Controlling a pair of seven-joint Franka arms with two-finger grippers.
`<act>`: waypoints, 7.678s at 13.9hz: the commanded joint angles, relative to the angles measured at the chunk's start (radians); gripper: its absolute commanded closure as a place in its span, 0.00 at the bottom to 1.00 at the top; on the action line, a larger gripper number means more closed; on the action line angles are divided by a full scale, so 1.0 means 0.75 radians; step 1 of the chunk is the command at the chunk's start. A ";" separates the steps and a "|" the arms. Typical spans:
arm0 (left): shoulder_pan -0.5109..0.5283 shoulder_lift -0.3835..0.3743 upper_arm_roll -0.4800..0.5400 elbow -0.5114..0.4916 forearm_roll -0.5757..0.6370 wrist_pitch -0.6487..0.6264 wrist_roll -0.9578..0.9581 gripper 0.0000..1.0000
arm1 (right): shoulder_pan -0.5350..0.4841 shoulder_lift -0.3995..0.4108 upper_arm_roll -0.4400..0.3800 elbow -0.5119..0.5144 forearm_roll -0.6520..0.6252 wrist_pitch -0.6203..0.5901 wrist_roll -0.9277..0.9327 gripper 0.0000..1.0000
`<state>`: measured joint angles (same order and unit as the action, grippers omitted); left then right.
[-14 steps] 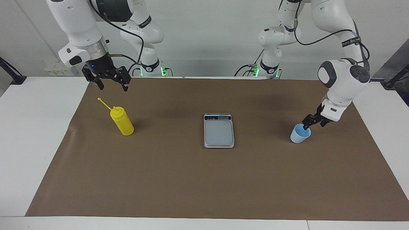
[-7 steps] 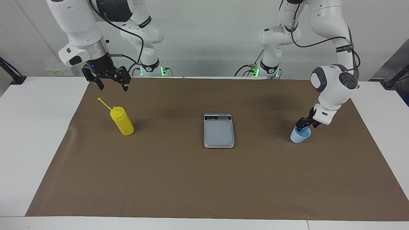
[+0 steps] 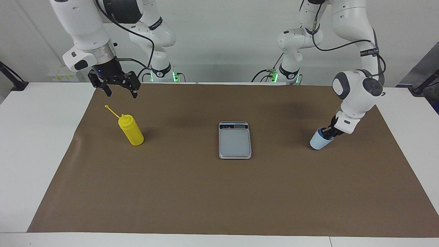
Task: Pour seasoning into cup on scale with both arms
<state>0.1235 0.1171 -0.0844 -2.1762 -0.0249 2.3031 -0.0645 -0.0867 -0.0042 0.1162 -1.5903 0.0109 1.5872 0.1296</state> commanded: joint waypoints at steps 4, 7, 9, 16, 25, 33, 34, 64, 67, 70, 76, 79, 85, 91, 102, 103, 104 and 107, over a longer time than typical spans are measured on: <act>-0.001 -0.009 0.008 0.130 -0.010 -0.166 0.084 1.00 | -0.013 -0.017 0.007 -0.011 0.004 -0.014 -0.019 0.00; -0.003 -0.015 0.006 0.261 -0.008 -0.352 0.113 1.00 | -0.013 -0.017 0.007 -0.011 0.004 -0.014 -0.019 0.00; -0.029 -0.019 0.000 0.379 -0.008 -0.544 0.111 1.00 | -0.013 -0.017 0.007 -0.011 0.004 -0.014 -0.019 0.00; -0.338 -0.029 -0.004 0.482 -0.018 -0.762 -0.132 1.00 | -0.013 -0.017 0.007 -0.011 0.004 -0.014 -0.019 0.00; -0.661 0.009 -0.002 0.486 -0.143 -0.525 -0.507 1.00 | -0.013 -0.017 0.007 -0.011 0.004 -0.014 -0.019 0.00; -0.815 0.232 0.000 0.642 -0.128 -0.367 -0.805 1.00 | -0.013 -0.017 0.007 -0.011 0.004 -0.014 -0.019 0.00; -0.825 0.243 0.000 0.642 -0.128 -0.353 -0.822 1.00 | -0.013 -0.017 0.007 -0.011 0.004 -0.014 -0.019 0.00; -0.852 0.292 0.000 0.525 0.015 -0.142 -0.847 1.00 | -0.013 -0.017 0.007 -0.011 0.004 -0.014 -0.019 0.00; -0.852 0.292 -0.002 0.527 0.015 -0.144 -0.847 1.00 | -0.013 -0.017 0.007 -0.011 0.004 -0.014 -0.019 0.00; -0.852 0.292 0.000 0.527 0.015 -0.144 -0.841 0.69 | -0.013 -0.017 0.007 -0.011 0.004 -0.014 -0.019 0.00; -0.852 0.265 0.002 0.551 0.023 -0.209 -0.838 0.00 | -0.013 -0.017 0.007 -0.011 0.004 -0.014 -0.019 0.00; -0.834 0.190 0.012 0.568 0.047 -0.264 -0.814 0.00 | -0.013 -0.017 0.007 -0.011 0.004 -0.014 -0.019 0.00; -0.685 0.044 0.012 0.576 0.047 -0.430 -0.540 0.00 | -0.013 -0.017 0.007 -0.011 0.004 -0.014 -0.019 0.00; -0.429 -0.091 0.010 0.550 0.031 -0.596 -0.115 0.00 | -0.013 -0.017 0.007 -0.011 0.004 -0.014 -0.019 0.00; -0.130 -0.162 0.014 0.552 0.029 -0.702 0.300 0.00 | -0.023 -0.029 0.003 -0.055 0.004 0.002 -0.101 0.00; -0.112 -0.164 0.014 0.564 0.029 -0.712 0.311 0.00 | -0.048 -0.053 0.005 -0.102 0.004 0.035 -0.136 0.00; -0.112 -0.164 0.014 0.588 0.029 -0.729 0.307 0.00 | -0.066 -0.072 0.005 -0.151 0.004 0.086 -0.195 0.00; -0.109 -0.166 0.014 0.644 0.029 -0.802 0.297 0.00 | -0.160 -0.095 0.003 -0.238 0.006 0.178 -0.530 0.00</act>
<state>0.0302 -0.0006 -0.0647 -1.7177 -0.0076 1.7480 0.1461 -0.1569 -0.0264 0.1131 -1.6838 0.0109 1.6724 -0.1301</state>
